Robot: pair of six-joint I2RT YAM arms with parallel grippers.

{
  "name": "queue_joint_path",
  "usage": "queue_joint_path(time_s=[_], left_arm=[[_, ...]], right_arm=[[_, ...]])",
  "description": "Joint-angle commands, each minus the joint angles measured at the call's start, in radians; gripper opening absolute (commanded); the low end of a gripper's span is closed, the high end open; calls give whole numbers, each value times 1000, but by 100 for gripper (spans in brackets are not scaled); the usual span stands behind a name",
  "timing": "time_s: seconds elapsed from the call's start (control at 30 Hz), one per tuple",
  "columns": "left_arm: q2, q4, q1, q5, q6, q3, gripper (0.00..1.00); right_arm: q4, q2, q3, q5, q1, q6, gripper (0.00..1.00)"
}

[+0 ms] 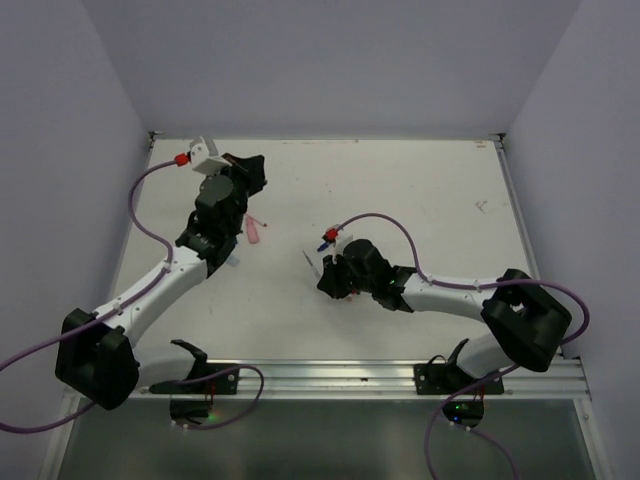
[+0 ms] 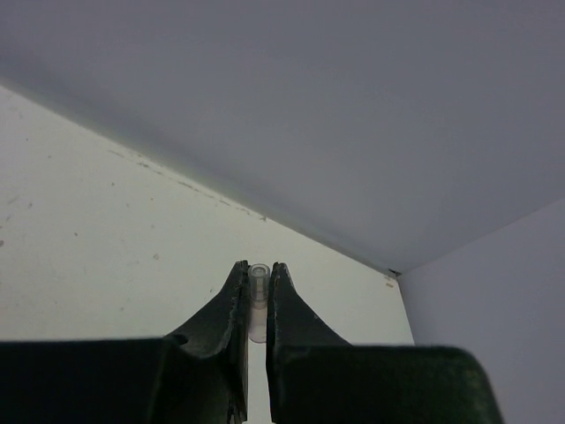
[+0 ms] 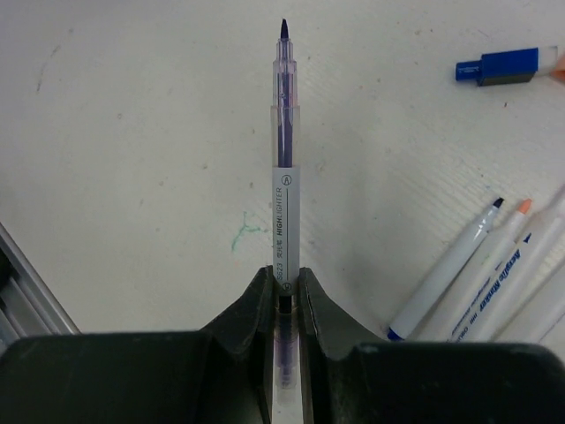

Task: Open the pen caps

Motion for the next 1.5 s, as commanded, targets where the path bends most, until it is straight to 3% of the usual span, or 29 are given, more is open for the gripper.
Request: queue_joint_path(time_s=[0.0,0.13,0.33,0.53,0.77,1.07,1.47], left_arm=[[48,-137,-1,42,37,70,0],[140,-304,-1,171,40,102,0],[258,-481,-3,240,34,129,3],[346,-504,-3,305,22,129,4],[435,-507,-6,371,8,154,4],[556,-503,-18,438,-24,197,5],[682,-486,-78,440,-75,266,21]], right_arm=[[-37,1,32,86,0,37,0],[-126,65,98,149,2,75,0],[-230,165,195,188,2,111,4],[-324,210,255,290,3,148,10],[-375,268,309,304,11,158,30],[-380,274,312,304,13,168,31],[-223,46,180,292,13,172,49]])
